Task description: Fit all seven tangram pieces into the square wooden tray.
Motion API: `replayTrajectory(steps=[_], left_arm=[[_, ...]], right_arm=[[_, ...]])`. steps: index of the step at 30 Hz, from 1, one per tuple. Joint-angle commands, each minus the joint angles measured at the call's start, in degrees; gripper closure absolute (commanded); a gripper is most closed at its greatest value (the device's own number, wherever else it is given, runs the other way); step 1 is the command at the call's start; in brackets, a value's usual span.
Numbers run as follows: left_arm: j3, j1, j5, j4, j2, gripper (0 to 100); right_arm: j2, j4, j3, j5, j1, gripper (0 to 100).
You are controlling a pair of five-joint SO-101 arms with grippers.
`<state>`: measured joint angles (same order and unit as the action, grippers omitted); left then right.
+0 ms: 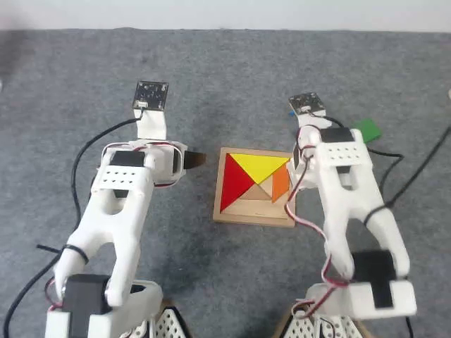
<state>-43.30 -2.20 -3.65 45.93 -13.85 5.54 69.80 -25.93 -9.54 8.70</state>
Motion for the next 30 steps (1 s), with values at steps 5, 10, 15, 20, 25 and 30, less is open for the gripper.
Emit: replayTrajectory(steps=[5,10,15,20,25,30], left_arm=[[2.95,-0.09,-0.18,-0.79,-0.79,65],[2.95,-1.67,-0.26,-0.97,-0.79,65],[2.42,-1.05,-0.35,-0.88,-0.7,65],[1.27,0.7,-0.09,-1.05,-0.7,65],[1.27,0.62,-0.09,-1.14,-0.7,65],[1.27,0.62,-0.09,-1.14,-0.35,65]], right_arm=[[6.81,-4.53,-2.46,0.35,0.75,69.9],[8.04,-10.86,-5.8,2.02,5.05,69.9],[8.13,-19.03,-10.73,5.8,4.79,69.9],[8.13,-22.02,-12.57,5.89,0.75,69.9],[8.13,-22.29,-12.75,5.89,0.48,69.9],[8.04,-22.02,-13.01,5.63,3.12,69.9]])
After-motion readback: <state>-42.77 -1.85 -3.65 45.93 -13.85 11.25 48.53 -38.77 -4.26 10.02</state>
